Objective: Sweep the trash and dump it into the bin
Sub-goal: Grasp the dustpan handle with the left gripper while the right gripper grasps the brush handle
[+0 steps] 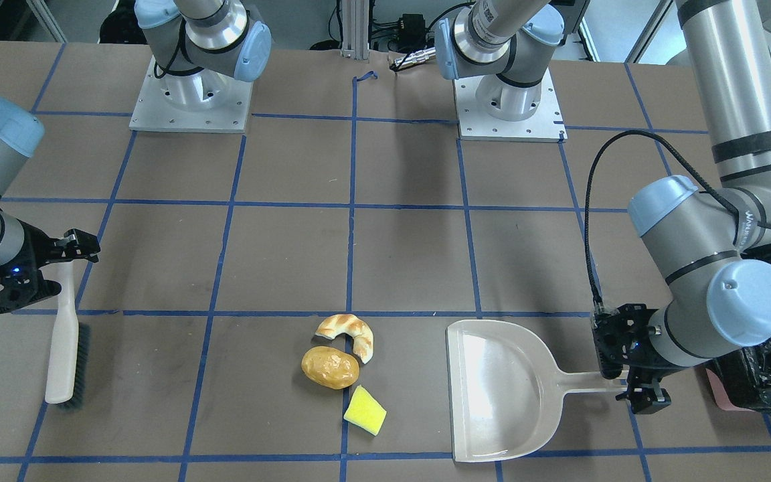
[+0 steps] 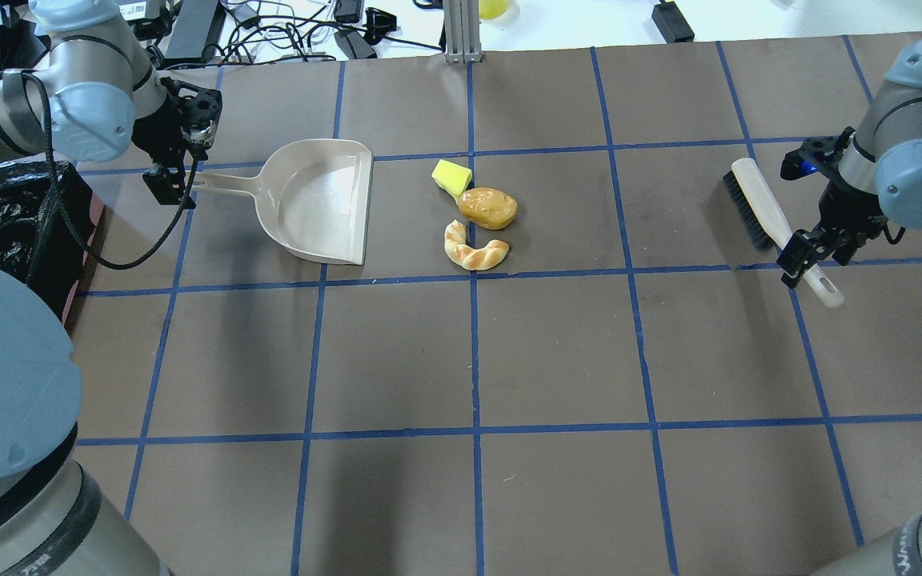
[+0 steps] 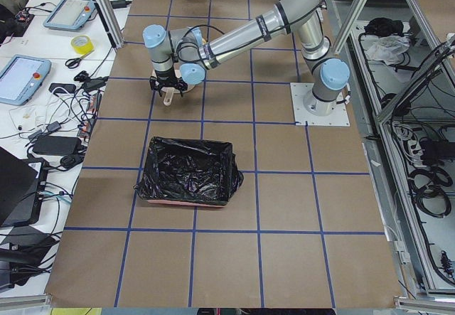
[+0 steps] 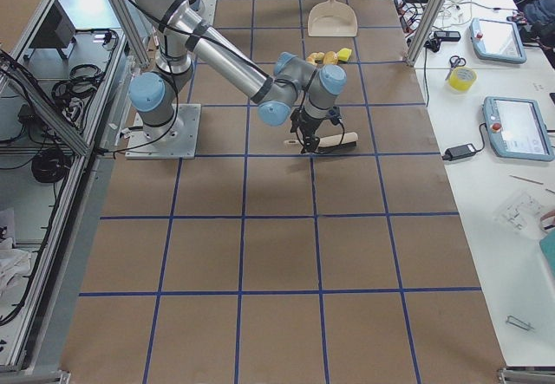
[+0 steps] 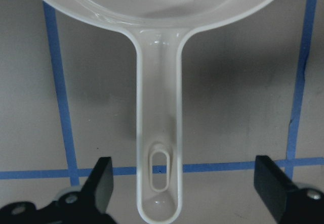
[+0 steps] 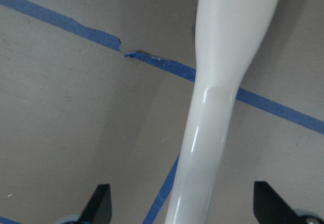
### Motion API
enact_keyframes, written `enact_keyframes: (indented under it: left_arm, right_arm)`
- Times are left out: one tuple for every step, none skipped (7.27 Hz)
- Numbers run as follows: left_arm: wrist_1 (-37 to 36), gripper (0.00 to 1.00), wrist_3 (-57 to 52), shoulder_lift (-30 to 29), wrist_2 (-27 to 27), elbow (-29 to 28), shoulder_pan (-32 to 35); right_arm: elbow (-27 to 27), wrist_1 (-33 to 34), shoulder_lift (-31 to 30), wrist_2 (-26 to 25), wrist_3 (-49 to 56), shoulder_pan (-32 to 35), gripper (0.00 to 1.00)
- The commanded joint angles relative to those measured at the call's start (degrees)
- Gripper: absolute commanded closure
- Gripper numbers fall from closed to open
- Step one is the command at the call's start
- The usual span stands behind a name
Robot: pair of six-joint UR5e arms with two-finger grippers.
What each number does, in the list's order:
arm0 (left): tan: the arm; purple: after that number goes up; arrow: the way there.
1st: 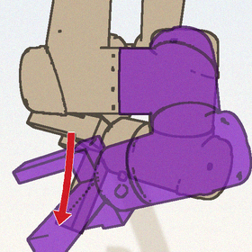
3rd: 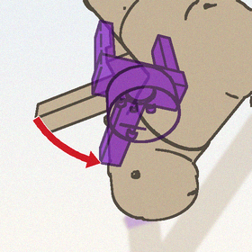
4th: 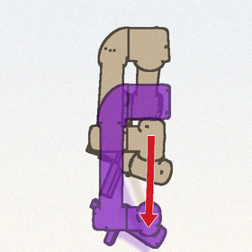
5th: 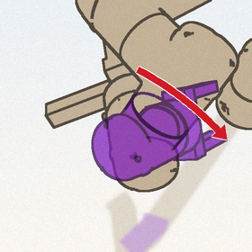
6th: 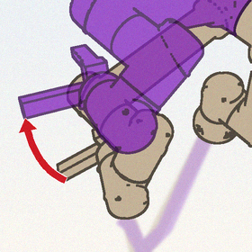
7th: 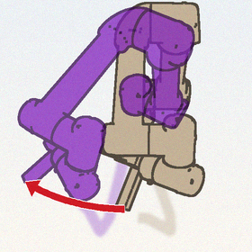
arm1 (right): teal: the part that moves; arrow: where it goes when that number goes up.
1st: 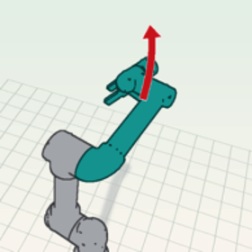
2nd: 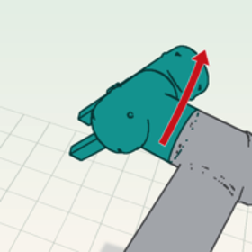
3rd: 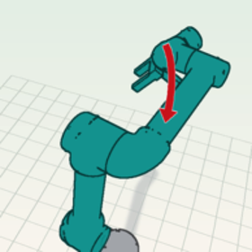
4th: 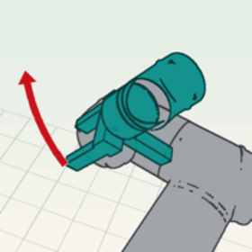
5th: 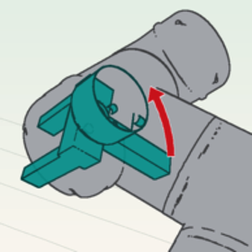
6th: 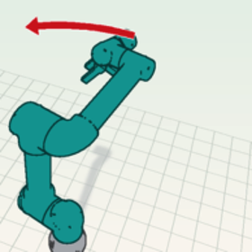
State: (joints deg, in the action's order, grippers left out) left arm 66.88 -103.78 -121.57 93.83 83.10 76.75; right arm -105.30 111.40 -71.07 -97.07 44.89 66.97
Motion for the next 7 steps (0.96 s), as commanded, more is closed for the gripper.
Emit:
enact_keyframes:
  left_arm:
    - [-0.44, 0.04, 0.6, -1.11, 0.13, -1.01, 0.06]
    - [-0.35, 0.13, 0.43, -2.43, 0.13, -3.28, 0.06]
    - [0.0, 0.13, 0.6, -3.23, 0.13, -4.26, 0.32]
    - [-0.09, 0.13, 0.86, -3.67, 0.21, -4.09, 0.41]
    - [0.0, 0.13, 1.13, -4.11, -0.13, -3.92, 0.41]
    - [0.35, 0.13, 1.22, -4.11, -0.57, -3.83, 0.41]
    - [0.26, 0.19, 1.65, -4.29, -0.14, -4.17, 0.67]
  right_arm:
    - [-0.26, 0.05, 0.05, -0.05, 0.02, 0.0, 0.09]
    - [-0.26, 0.05, 0.05, -0.13, 0.19, 0.0, 0.23]
    - [-0.26, -0.04, 0.05, -0.13, 0.19, 0.0, 0.26]
    - [-0.26, -0.21, 0.05, -0.22, 0.19, 0.0, 0.3]
    - [-0.26, -0.3, 0.05, -0.22, 0.19, 0.0, 0.33]
    - [-0.26, -0.39, 0.05, -1.0, 0.02, 0.0, 0.47]
    - [-0.26, -0.39, 0.05, -0.92, -0.24, 0.0, 0.78]
